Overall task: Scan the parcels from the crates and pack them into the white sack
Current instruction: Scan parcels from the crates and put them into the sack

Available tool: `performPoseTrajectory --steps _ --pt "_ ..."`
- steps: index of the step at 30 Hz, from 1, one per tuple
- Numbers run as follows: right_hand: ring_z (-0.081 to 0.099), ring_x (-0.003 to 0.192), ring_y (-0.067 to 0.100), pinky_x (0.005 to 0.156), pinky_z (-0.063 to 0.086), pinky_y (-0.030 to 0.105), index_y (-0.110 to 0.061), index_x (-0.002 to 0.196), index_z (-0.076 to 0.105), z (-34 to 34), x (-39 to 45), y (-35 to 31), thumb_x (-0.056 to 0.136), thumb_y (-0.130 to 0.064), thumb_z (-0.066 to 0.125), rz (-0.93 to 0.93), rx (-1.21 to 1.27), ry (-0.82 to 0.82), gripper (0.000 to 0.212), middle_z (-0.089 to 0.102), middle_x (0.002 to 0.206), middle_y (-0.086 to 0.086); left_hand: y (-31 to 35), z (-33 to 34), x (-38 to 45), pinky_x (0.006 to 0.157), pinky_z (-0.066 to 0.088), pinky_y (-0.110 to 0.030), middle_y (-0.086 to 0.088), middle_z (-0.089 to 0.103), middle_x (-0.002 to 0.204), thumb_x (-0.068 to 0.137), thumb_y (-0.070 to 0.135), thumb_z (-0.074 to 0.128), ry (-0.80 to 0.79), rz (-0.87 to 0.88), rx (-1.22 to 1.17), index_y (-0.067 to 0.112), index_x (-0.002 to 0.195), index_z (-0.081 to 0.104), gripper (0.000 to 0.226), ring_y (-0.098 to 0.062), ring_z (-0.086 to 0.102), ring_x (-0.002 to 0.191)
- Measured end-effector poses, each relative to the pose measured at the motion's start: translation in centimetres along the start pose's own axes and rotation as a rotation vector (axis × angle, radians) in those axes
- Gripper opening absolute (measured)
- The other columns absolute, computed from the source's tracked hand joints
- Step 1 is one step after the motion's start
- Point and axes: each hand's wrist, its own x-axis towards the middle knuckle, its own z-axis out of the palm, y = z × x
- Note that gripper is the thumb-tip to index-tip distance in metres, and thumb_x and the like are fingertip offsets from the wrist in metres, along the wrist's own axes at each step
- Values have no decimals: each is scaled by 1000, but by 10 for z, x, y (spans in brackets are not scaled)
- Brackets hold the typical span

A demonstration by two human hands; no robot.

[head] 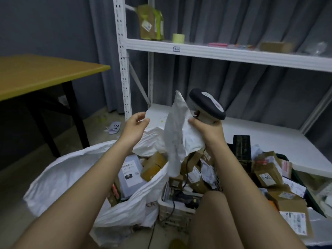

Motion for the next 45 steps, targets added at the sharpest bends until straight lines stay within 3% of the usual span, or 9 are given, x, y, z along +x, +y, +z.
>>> performPoseTrajectory --steps 5,8,11,19,23,27,35,41,45 --pt "68 76 14 68 56 27 -12 86 69 -1 -5 -14 75 5 76 10 21 -83 21 71 81 1 14 4 3 108 30 -31 8 32 151 96 39 50 -140 58 140 27 149 27 59 -15 35 136" --pt "68 77 17 69 55 30 -12 83 68 -4 -9 -12 75 4 77 41 3 -102 20 71 80 2 13 1 0 99 46 -38 3 61 123 95 34 54 -175 49 228 21 121 60 29 -19 58 113" --pt "69 77 17 65 54 27 -14 85 67 -7 -11 -8 75 -5 81 62 -56 -28 19 71 82 3 4 -8 -4 74 48 -29 1 66 84 93 23 59 -76 76 229 17 87 66 11 -18 61 81" --pt "71 92 19 93 52 45 -20 90 65 -5 -28 21 76 -24 81 148 -96 49 22 74 89 0 -6 -66 -17 70 40 -25 -1 63 81 92 17 58 202 63 69 16 84 66 11 -11 52 74" --pt "66 88 9 72 51 18 -14 93 70 25 -44 36 77 -24 81 152 -145 9 21 72 90 -3 -2 -78 -29 68 40 -24 -5 63 83 92 16 59 253 44 -51 7 93 68 12 -13 52 77" --pt "63 71 -11 67 50 7 -9 101 67 60 -52 40 80 -11 77 67 -111 -86 23 68 88 -11 5 -90 -42 63 40 -22 1 65 79 92 20 60 128 170 268 11 89 71 15 -8 54 70" --pt "68 91 17 85 57 43 -27 81 66 103 -41 27 73 1 76 -98 -293 -206 31 73 89 -4 14 -71 -42 80 44 -33 7 70 95 83 43 67 6 395 953 29 92 74 18 -15 60 95" --pt "68 90 26 84 56 49 -11 88 69 103 -36 42 69 -9 83 17 -379 -188 23 73 85 8 1 -52 -43 105 17 -37 7 67 98 83 42 65 208 523 976 29 94 73 18 -16 53 106" --pt "66 93 27 83 56 41 -11 95 67 96 -30 48 73 -12 80 191 -340 -47 26 70 91 6 -20 -65 -44 112 -6 -50 -10 50 130 72 23 77 585 674 1066 21 118 61 49 -24 33 127"
